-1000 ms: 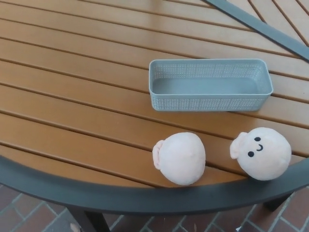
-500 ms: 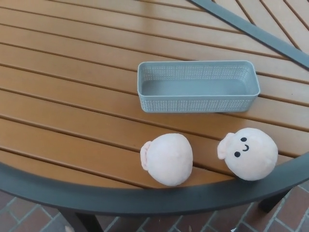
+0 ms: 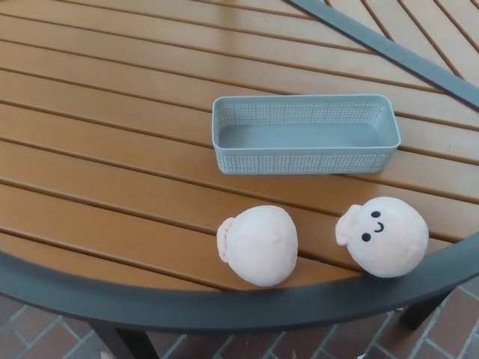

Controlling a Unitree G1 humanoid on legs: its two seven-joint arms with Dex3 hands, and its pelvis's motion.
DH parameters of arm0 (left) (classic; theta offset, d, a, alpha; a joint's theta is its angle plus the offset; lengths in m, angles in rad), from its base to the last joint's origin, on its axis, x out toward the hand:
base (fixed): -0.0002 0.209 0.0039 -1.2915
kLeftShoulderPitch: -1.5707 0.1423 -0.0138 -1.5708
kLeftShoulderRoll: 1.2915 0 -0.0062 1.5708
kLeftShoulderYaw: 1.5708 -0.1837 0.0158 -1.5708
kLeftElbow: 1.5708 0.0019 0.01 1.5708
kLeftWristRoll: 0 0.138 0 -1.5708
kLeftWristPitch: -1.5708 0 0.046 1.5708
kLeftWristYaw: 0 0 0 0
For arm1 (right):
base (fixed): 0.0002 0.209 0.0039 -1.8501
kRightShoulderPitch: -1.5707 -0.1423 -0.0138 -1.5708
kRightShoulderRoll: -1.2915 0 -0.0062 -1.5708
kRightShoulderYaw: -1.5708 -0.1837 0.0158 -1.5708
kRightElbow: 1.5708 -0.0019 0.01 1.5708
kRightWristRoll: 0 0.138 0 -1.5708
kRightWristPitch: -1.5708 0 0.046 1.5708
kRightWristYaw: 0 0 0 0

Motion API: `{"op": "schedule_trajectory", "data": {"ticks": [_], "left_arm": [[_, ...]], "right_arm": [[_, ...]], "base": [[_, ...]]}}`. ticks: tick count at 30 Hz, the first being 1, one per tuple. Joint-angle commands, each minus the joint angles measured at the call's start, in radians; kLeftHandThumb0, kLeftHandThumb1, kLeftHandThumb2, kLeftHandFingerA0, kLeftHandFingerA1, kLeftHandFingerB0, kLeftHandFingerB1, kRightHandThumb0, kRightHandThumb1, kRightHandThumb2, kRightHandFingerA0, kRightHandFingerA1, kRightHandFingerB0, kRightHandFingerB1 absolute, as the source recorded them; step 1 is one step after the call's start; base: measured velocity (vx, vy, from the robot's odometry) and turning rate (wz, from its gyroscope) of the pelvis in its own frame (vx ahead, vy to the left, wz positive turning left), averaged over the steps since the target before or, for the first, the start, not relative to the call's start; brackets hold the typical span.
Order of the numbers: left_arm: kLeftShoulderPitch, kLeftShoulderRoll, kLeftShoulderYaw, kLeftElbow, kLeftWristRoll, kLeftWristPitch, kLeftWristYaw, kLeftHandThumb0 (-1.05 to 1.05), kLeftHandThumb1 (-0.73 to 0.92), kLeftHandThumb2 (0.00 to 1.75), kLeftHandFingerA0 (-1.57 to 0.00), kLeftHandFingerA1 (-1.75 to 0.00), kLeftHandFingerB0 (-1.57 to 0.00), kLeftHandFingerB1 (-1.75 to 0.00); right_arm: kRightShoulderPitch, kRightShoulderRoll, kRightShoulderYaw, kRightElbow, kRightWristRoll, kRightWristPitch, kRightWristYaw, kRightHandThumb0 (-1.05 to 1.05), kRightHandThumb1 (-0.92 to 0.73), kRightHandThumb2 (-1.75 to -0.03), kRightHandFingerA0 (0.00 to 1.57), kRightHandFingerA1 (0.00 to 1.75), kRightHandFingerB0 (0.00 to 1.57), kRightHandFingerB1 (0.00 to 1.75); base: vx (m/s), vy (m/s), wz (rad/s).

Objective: The robot walks towards a desk kept outside and uses its right hand to pick up two emotional support dumplings one after the other and puts it in a container kept in front of it on the desk

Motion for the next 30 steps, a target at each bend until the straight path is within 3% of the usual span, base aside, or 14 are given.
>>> {"op": "schedule_trajectory", "data": {"ticks": [1,2,6,7,12,17,27,30], "left_arm": [[-0.004,0.016,-0.004,0.004,0.001,-0.04,0.014,-0.21,0.59,0.56,-0.84,-0.77,-0.8,-0.58],[0.001,0.013,0.005,-0.002,-0.011,-0.042,0.004,-0.17,0.61,0.61,-0.85,-0.8,-0.79,-0.62],[0.003,0.014,-0.004,-0.002,-0.002,-0.041,0.011,-0.21,0.63,0.57,-0.84,-0.78,-0.79,-0.59],[0.002,0.014,-0.004,0.0,-0.002,-0.039,0.013,-0.12,0.62,0.67,-0.81,-0.76,-0.77,-0.6],[0.001,0.012,0.008,0.001,-0.016,-0.04,0.001,-0.2,0.6,0.57,-0.83,-0.77,-0.77,-0.6],[-0.002,0.012,0.001,-0.002,-0.009,-0.046,0.003,-0.19,0.61,0.56,-0.82,-0.76,-0.77,-0.59],[-0.012,0.012,0.008,0.009,-0.015,-0.046,-0.002,-0.2,0.59,0.56,-0.88,-0.79,-0.81,-0.6],[-0.017,0.005,-0.004,-0.001,-0.004,-0.044,0.016,-0.12,0.61,0.62,-0.83,-0.78,-0.78,-0.61]], "right_arm": [[-0.01,-0.226,0.263,-0.156,-0.119,0.05,0.331,-1.0,-0.58,-0.97,0.0,0.15,0.0,0.0],[-0.055,-0.246,0.356,-0.194,-0.164,0.084,0.343,-1.0,-0.55,-1.0,0.0,0.14,0.0,0.0],[-0.129,-0.257,0.496,-0.231,-0.227,0.11,0.354,-0.97,-0.53,-0.98,0.0,0.13,0.0,0.0],[-0.142,-0.256,0.518,-0.232,-0.24,0.109,0.354,-0.97,-0.52,-0.98,0.0,0.14,0.0,0.0],[-0.253,-0.236,0.674,-0.177,-0.326,0.077,0.367,-0.97,-0.52,-0.97,0.0,0.13,0.0,0.0],[-0.31,-0.235,0.757,-0.168,-0.379,0.107,0.371,-0.96,-0.53,-0.94,0.0,0.07,0.0,0.0],[-0.461,-0.157,0.916,-0.045,-0.506,0.1,0.365,-0.96,-0.53,-0.95,0.0,0.13,0.0,0.0],[-0.49,-0.127,0.96,-0.007,-0.553,0.12,0.366,-0.99,-0.55,-0.94,0.0,0.1,0.0,0.0]], "base": [[0.0,0.0,0.0],[0.0,0.0,0.0],[0.0,0.0,0.0],[0.0,0.0,0.0],[0.0,0.0,0.0],[0.0,0.0,0.0],[0.0,0.0,0.0],[0.0,0.0,0.0]]}}
